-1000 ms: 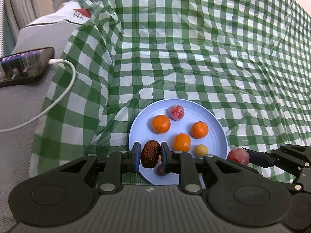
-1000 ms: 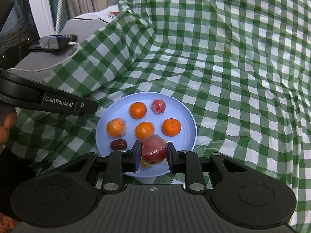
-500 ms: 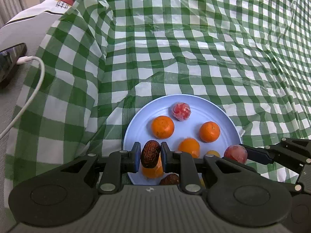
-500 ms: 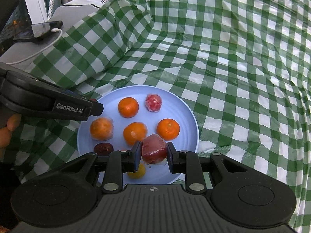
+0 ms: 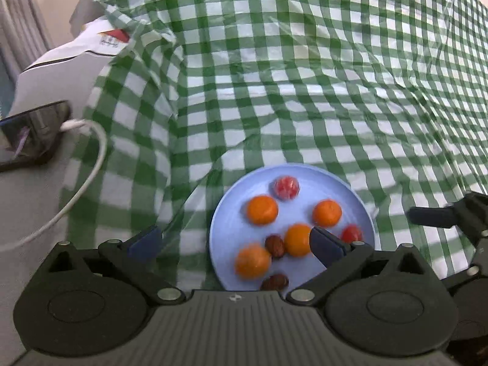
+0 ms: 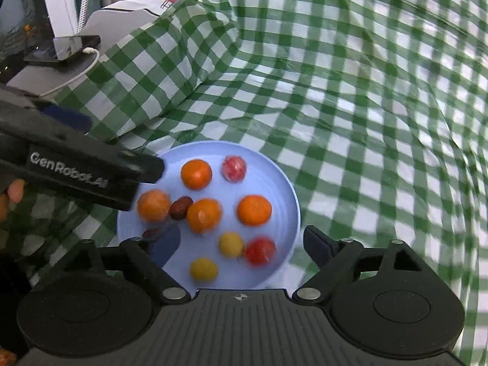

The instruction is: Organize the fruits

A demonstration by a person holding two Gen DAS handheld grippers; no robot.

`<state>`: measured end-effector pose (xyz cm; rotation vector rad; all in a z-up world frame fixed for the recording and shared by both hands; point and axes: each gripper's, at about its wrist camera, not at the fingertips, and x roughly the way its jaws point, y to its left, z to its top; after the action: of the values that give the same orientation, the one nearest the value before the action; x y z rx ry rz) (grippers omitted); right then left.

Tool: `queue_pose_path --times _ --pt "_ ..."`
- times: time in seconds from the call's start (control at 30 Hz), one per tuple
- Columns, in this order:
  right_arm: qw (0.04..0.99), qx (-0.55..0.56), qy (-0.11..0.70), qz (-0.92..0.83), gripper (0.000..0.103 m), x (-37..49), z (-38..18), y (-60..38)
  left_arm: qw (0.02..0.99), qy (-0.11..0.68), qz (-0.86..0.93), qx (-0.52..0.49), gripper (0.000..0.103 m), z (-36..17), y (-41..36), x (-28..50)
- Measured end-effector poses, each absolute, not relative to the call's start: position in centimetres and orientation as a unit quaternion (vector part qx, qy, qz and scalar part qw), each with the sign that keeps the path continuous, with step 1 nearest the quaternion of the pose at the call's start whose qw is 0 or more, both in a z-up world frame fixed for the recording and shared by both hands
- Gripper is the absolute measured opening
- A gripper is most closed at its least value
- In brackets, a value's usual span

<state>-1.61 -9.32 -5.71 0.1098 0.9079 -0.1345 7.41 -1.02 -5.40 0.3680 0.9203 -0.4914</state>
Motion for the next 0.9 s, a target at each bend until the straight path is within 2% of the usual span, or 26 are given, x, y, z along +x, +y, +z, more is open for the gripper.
queue_pose_path --times 0.37,0.9 --pt "0.904 0.068 0.411 -0.098 0.102 -9.1 -2.3 -5.7 0.864 0.444 -0.193 0.135 0.103 -2.1 3.7 0.2" --pt "0.916 0.042 0.378 -0.131 0.102 -13.5 -1.0 -3.4 0.88 0.413 -0.177 0.151 0.103 -0.3 4.4 -4.9"
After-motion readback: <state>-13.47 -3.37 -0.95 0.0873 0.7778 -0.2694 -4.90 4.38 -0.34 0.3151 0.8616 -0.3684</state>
